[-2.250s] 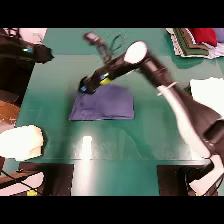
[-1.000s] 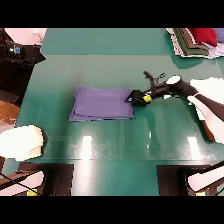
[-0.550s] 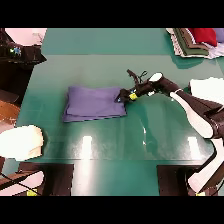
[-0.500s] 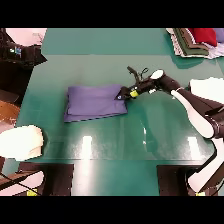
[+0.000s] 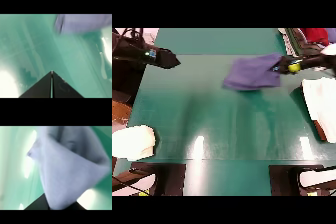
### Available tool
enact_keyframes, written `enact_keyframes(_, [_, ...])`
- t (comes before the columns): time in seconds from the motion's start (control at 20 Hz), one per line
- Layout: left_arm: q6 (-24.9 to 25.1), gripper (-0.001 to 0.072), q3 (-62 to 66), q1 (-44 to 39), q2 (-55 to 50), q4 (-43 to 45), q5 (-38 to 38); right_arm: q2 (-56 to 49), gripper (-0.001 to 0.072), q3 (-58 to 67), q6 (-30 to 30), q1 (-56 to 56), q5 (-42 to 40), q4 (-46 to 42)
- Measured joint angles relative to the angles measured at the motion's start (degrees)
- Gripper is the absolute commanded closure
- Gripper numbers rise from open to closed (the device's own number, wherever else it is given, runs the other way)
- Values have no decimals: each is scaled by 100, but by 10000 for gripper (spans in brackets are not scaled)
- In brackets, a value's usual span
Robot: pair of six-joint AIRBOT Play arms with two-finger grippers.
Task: Fold the shirts.
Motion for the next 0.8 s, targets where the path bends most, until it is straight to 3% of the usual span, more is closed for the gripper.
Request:
enact_keyframes(0.3, [-7, 677, 0, -704, 0, 2, 450, 348, 695, 26, 92, -1757, -264, -153])
enact_keyframes(0.6, [-9, 677, 0, -935, 0, 9, 573, 385, 695, 474, 31, -2494, -748, -146])
enact_keyframes(0.8, [-7, 677, 0, -970, 0, 9, 597, 393, 695, 1314, 11, -2791, -407, -136])
